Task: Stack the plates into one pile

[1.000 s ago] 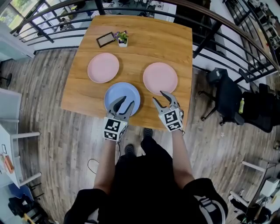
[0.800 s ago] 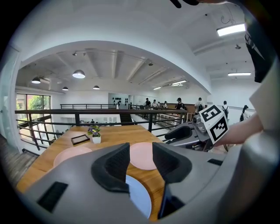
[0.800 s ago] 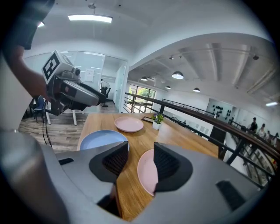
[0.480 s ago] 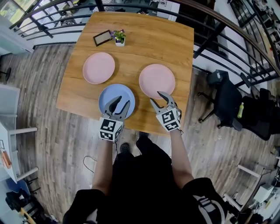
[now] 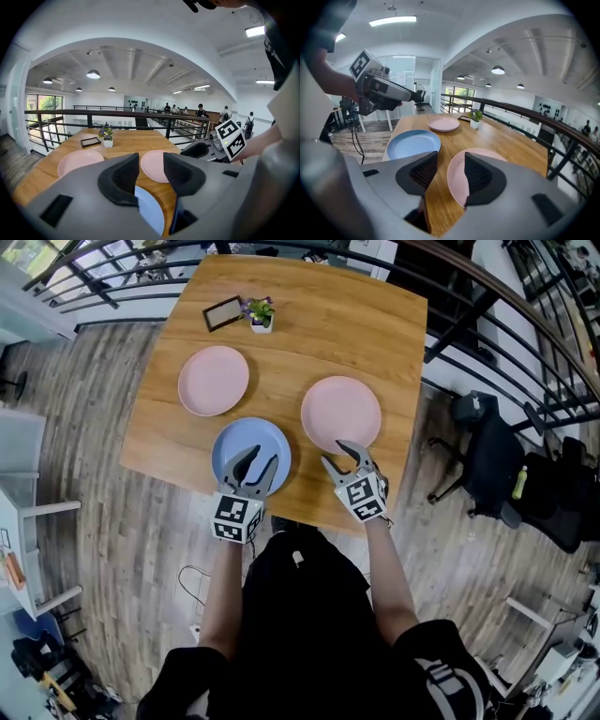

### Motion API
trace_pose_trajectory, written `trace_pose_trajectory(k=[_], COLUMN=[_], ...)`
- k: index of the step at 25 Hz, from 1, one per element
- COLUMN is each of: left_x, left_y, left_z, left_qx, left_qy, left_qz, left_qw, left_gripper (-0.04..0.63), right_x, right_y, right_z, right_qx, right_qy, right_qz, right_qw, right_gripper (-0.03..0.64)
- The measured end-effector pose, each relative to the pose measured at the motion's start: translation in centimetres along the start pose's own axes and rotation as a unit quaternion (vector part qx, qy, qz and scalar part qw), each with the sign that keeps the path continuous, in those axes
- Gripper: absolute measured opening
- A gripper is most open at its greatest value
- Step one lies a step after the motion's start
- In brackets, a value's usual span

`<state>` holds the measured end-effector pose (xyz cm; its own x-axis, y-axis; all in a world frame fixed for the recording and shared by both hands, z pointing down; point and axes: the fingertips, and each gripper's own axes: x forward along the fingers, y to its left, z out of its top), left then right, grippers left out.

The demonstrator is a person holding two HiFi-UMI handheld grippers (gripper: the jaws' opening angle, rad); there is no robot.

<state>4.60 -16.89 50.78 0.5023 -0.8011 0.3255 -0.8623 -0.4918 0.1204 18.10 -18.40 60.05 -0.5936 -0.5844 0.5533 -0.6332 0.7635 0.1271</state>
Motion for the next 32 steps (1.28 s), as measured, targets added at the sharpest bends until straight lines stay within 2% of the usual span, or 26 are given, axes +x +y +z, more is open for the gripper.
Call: trace_pose_trajectory(k=[9, 22, 27, 32], left_x=[0.4, 1.0, 1.1, 0.8], left_y=[2.2, 4.7, 4.7, 4.7], left_z=[-3.4, -6.7, -7.6, -7.5], left_qx=[-0.014, 0.001, -0.011, -0.004], left_qy=[0.027, 0.052, 0.059, 0.055], left_qz=[-0.015, -0.034, -0.034, -0.039], left_qw=[0.9994, 0.9981, 0.9976, 0.9977], left_gripper=[0.17, 0.17, 0.17, 0.17], right_x=[3.2, 7.9, 8.5, 9.5], right_y=[0.7, 0.7, 0.0, 0.0], right_z=[-4.3, -8.8, -10.2, -11.0], right_qx=[0.011, 0.008, -0.012, -0.041], right_qy=[0.053, 0.101, 0.122, 0.142], right_qz=[-0.003, -0.002, -0.015, -0.014], right_qw=[0.999, 0.995, 0.992, 0.989], right_gripper=[0.193, 0.178, 0.169, 0.168])
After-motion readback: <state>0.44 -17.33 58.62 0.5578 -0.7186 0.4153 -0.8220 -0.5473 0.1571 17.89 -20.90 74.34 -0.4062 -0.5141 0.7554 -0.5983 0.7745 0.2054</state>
